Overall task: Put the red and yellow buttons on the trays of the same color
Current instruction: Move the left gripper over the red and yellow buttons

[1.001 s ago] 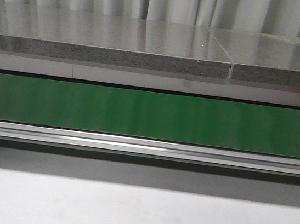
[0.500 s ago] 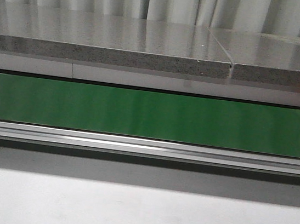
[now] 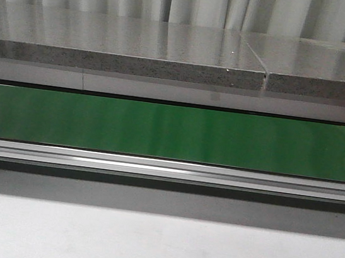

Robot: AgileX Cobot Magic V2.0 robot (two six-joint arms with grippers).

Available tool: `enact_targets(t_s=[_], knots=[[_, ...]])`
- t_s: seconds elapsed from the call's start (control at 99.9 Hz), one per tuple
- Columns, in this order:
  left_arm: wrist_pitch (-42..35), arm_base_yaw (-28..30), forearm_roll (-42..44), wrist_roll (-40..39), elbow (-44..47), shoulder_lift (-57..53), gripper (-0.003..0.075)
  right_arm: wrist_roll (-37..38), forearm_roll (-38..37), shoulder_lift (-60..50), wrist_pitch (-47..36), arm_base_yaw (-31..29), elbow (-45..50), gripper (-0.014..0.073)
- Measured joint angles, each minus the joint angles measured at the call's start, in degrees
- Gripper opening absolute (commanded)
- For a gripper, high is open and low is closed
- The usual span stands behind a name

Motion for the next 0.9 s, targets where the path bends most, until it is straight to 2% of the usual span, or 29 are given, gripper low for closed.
enact_targets(t_s=[0.18, 0.31, 0.9], knots=[[1.0, 0.1, 6.5, -4.3, -4.3, 8.0, 0.059, 0.0, 0.0, 0.0, 0.0, 0.0, 0.0, -0.0068], [1.1, 0.1, 10.5, -6.6, -5.7, 11.1, 0.0585, 0.0, 0.0, 0.0, 0.0, 0.0, 0.0, -0.0068], [-1.2, -1.4, 11.7, -7.3, -8.5, 20.4, 0.0585, 0.0, 0.0, 0.0, 0.0, 0.0, 0.0, -0.0068]])
